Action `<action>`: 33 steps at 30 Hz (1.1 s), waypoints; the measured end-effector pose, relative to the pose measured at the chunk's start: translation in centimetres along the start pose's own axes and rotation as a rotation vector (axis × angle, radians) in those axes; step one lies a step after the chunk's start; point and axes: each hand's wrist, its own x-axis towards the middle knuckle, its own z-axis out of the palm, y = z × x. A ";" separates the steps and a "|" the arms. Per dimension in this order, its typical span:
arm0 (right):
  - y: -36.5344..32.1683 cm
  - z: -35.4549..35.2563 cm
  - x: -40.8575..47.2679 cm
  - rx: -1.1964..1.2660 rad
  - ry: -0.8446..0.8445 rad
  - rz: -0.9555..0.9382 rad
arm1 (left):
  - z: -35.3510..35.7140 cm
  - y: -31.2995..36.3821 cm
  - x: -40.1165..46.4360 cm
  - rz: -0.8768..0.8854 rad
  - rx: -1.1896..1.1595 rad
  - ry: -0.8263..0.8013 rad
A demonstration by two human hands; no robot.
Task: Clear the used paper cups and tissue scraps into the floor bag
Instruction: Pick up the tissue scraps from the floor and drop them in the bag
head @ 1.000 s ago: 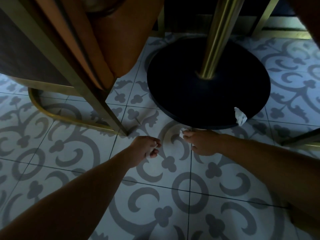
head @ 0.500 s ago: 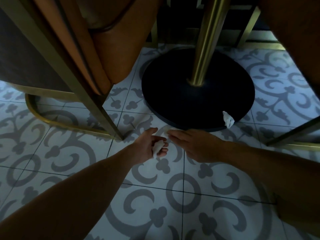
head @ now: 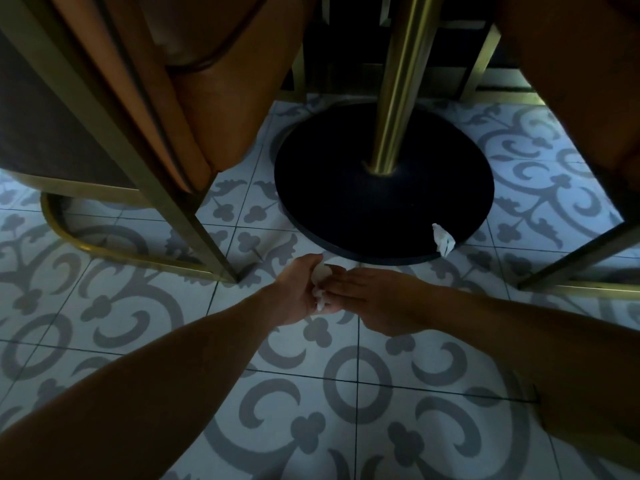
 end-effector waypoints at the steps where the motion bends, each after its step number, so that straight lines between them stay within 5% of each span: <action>1: 0.0 0.1 0.0 -0.002 0.009 -0.009 | 0.1 -0.1 0.0 -0.002 0.005 0.013; 13: 1.2 0.7 -1.7 -0.114 0.019 -0.021 | 0.0 0.0 0.1 0.105 0.213 0.121; 23: 5.3 2.2 -7.4 -0.230 -0.144 0.218 | 0.7 0.2 1.0 0.064 0.295 0.011; 33: 7.1 3.5 -9.9 -0.162 -0.258 0.490 | 3.0 0.3 2.8 0.178 0.179 0.192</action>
